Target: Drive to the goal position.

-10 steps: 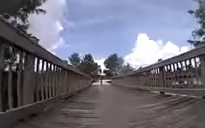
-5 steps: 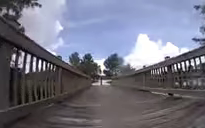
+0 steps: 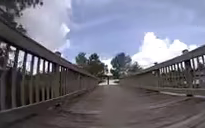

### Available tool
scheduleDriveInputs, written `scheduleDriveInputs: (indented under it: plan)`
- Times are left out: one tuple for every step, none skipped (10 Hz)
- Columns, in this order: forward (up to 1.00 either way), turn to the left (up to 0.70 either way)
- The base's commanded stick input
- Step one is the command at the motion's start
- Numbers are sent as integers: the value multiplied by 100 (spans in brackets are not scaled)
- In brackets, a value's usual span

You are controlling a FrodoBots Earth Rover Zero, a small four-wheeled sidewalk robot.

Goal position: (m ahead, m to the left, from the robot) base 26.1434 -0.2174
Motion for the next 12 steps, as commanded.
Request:
scheduleDriveInputs:
  plan:
    - [85, 0]
    - [85, 0]
    - [85, 0]
    - [85, 0]
    - [85, 0]
    - [85, 0]
    - [85, 0]
    - [85, 0]
    - [85, 0]
    - [85, 0]
    - [85, 0]
    - [85, 0]
